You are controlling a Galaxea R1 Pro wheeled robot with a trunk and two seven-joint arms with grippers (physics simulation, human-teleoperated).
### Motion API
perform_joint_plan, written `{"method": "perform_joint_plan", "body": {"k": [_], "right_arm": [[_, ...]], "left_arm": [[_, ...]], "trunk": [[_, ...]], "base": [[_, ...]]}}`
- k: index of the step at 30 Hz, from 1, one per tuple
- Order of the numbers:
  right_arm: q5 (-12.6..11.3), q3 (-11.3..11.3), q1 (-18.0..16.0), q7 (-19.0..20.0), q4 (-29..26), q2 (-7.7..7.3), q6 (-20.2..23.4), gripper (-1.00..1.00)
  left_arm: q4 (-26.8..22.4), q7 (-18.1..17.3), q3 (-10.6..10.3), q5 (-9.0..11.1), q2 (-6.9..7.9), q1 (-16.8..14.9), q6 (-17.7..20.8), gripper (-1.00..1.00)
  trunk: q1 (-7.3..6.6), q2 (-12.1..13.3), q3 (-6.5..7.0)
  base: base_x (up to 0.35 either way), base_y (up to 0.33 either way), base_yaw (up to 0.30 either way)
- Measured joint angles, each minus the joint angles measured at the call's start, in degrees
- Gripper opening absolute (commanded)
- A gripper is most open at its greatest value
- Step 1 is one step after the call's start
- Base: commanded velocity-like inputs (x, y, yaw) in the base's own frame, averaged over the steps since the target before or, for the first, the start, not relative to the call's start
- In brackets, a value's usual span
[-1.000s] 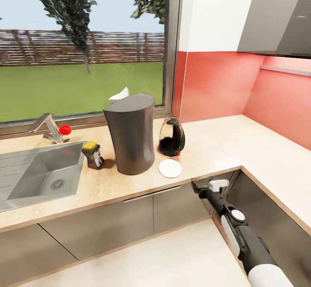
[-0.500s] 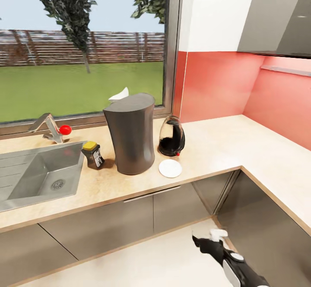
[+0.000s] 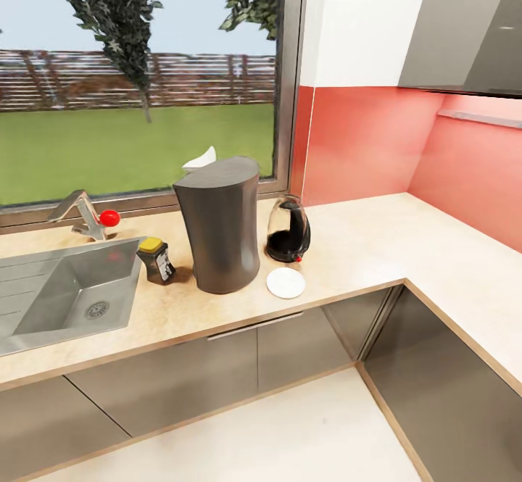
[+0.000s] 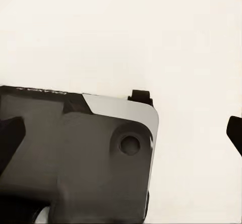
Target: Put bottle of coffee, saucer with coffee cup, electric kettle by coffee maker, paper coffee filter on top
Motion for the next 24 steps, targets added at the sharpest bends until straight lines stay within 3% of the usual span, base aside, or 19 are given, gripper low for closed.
{"method": "perform_joint_plan", "body": {"k": [5, 13, 19, 24], "right_arm": [[0.1, 0.2, 2.8, 0.6, 0.2, 0.38, 0.2, 1.00], [0.1, 0.2, 4.3, 0.7, 0.1, 1.06, 0.7, 1.00], [0.0, 0.2, 4.5, 0.7, 0.1, 1.26, 10.7, 1.00], [-0.1, 0.2, 4.5, 0.6, 0.1, 1.31, 12.9, 1.00]], "left_arm": [[0.5, 0.0, -0.1, -0.1, -0.05, 0.0, 0.0, 1.00], [0.6, 0.0, -0.1, 0.0, -0.09, 0.0, 0.0, 1.00], [0.1, 0.0, -0.1, 0.1, -0.11, 0.0, 0.0, 1.00], [0.2, 0.0, 0.0, 0.0, -0.08, 0.0, 0.0, 1.00]], "trunk": [[0.00, 0.0, 0.00], [0.00, 0.0, 0.00], [0.00, 0.0, -0.08], [0.00, 0.0, -0.27]], "base": [[0.000, 0.000, 0.000], [0.000, 0.000, 0.000], [0.000, 0.000, 0.135], [0.000, 0.000, 0.242]]}}
